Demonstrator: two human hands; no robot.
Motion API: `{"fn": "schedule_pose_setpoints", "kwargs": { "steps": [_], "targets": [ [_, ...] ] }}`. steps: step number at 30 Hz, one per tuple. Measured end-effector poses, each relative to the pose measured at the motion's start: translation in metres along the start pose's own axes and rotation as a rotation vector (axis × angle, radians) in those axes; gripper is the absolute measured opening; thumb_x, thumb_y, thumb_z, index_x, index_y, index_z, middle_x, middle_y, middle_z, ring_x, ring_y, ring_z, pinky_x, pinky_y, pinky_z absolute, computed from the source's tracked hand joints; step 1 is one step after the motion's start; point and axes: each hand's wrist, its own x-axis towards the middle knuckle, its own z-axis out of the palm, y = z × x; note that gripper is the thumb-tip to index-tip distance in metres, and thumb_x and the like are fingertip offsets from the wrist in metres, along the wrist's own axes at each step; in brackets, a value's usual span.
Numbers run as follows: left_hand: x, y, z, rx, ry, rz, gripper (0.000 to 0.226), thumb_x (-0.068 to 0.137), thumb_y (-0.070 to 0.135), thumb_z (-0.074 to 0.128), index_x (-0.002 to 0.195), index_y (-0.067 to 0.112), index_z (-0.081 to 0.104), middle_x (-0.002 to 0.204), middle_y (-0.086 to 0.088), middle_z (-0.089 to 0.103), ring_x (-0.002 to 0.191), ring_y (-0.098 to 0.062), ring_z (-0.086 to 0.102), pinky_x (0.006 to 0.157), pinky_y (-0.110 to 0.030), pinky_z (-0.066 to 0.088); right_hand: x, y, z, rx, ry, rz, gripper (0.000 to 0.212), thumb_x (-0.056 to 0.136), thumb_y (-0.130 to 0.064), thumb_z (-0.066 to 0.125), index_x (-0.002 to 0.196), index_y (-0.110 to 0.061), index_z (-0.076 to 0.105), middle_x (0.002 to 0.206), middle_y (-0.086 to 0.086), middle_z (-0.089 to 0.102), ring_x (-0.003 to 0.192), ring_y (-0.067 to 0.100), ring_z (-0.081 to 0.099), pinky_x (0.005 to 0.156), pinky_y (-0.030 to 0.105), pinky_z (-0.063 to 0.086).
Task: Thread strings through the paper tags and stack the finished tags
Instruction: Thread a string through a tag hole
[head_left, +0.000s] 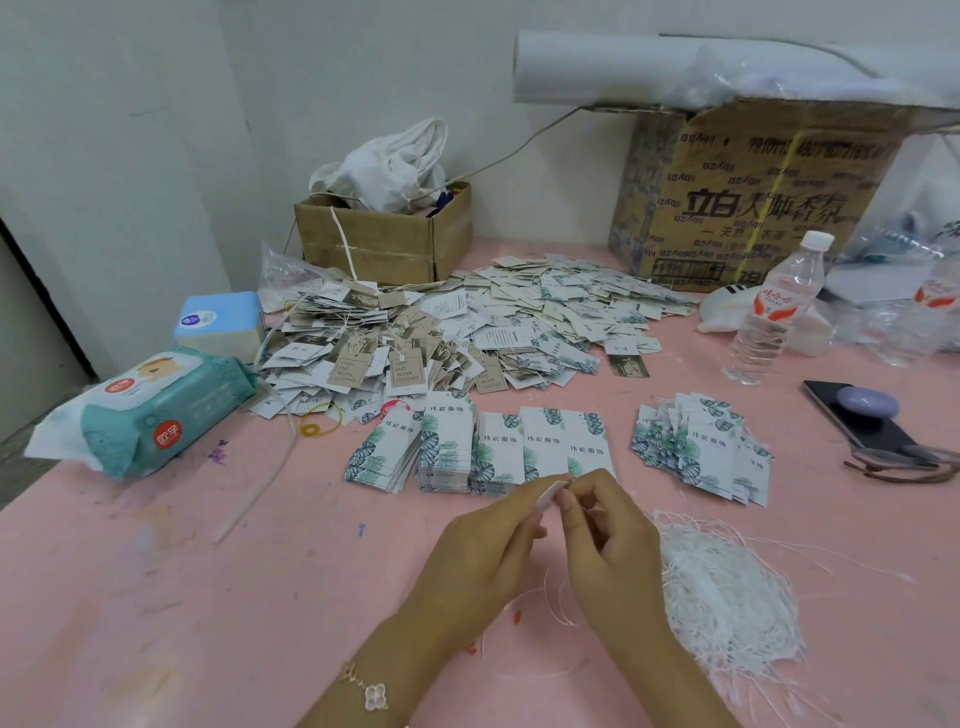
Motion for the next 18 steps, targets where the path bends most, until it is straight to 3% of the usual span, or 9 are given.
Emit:
{"fn": "schedule_pose_setpoints", "kwargs": {
  "steps": [8, 12, 16, 18],
  "targets": [
    [0.0, -0.005, 0.001, -0.064, -0.034, 0.002, 0.044, 0.104, 0.026, 0.038, 0.14, 0.05, 0.039, 0.127, 0.023, 0.06, 0.106, 0.0, 0.063, 0.092, -0.027, 0.051, 0.002, -0.006, -0.001, 0.141, 0.0, 0.081, 0.023, 0.096, -0.014, 0.055, 0.075, -0.023, 0.056, 0.068, -0.002, 0.062, 0.049, 0.006, 0.047, 0.05, 0.015, 0.037],
    [0.001, -0.004, -0.001, -0.094, -0.05, 0.015, 0.043, 0.105, 0.025, 0.038, 0.139, 0.051, 0.04, 0.125, 0.023, 0.06, 0.103, -0.003, 0.065, 0.089, -0.024, 0.051, 0.003, -0.01, -0.002, 0.182, -0.019, 0.078, 0.02, 0.095, -0.022, 0.056, 0.075, -0.019, 0.058, 0.071, -0.001, 0.064, 0.051, 0.006, 0.05, 0.052, 0.019, 0.041],
    [0.0, -0.006, -0.002, -0.182, -0.033, -0.018, 0.048, 0.103, 0.02, 0.043, 0.14, 0.052, 0.04, 0.12, 0.018, 0.064, 0.1, -0.008, 0.067, 0.091, -0.035, 0.054, 0.005, -0.012, -0.003, 0.275, -0.03, 0.165, 0.023, 0.091, -0.012, 0.061, 0.069, -0.017, 0.058, 0.065, -0.005, 0.064, 0.052, 0.001, 0.055, 0.052, 0.009, 0.041],
    [0.001, -0.006, -0.002, -0.255, -0.034, -0.041, 0.045, 0.103, 0.02, 0.044, 0.138, 0.049, 0.044, 0.117, 0.015, 0.066, 0.099, -0.011, 0.068, 0.092, -0.039, 0.054, 0.009, -0.011, -0.004, 0.323, -0.033, 0.236, 0.024, 0.087, -0.016, 0.066, 0.065, -0.02, 0.057, 0.065, -0.002, 0.064, 0.056, 0.004, 0.057, 0.052, 0.01, 0.042]
  ]
}}
